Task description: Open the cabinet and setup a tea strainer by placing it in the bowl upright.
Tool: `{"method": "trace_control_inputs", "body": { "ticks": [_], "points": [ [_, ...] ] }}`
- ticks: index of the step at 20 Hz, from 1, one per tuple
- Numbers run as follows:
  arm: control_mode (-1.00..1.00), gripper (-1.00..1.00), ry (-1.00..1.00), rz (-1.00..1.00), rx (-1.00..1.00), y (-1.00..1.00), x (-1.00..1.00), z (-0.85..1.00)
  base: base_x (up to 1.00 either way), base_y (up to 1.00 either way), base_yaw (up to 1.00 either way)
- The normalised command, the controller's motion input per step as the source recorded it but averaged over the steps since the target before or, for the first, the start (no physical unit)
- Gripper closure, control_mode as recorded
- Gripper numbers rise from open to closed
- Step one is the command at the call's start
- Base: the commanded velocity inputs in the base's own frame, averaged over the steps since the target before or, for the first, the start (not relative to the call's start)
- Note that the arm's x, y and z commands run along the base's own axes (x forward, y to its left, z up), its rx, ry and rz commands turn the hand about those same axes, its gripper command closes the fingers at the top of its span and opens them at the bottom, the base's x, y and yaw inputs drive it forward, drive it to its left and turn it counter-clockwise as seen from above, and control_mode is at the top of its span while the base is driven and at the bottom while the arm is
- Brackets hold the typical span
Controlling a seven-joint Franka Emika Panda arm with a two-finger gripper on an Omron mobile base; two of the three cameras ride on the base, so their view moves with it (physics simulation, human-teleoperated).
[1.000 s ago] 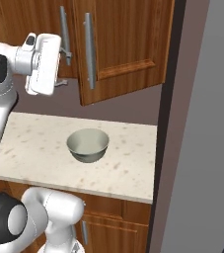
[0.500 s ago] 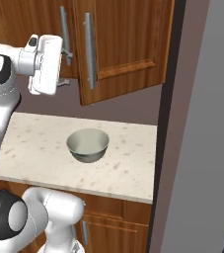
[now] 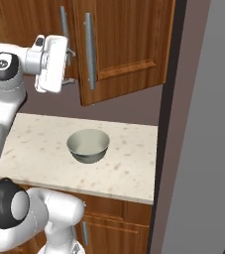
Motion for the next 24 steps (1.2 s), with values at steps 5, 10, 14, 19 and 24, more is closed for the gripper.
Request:
{"method": "trace_control_inputs", "body": {
  "ticks": [5,10,14,19,24],
  "points": [
    [-1.00,-1.00,0.00,-0.12,0.01,-0.08,0.42,0.00,0.00,0.00,0.00],
    [-1.00,-1.00,-0.01,-0.22,0.07,-0.44,0.10,-0.01,0.00,0.00,0.00],
    [-1.00,-1.00,-0.09,-0.24,0.10,-0.53,-0.05,0.00,0.00,0.00,0.00],
    [-1.00,-1.00,-0.21,-0.20,0.08,-0.64,-0.72,0.00,0.00,0.00,0.00],
    [-1.00,-1.00,-0.22,-0.06,0.04,-0.69,-0.49,0.00,0.00,0.00,0.00]
  ]
}}
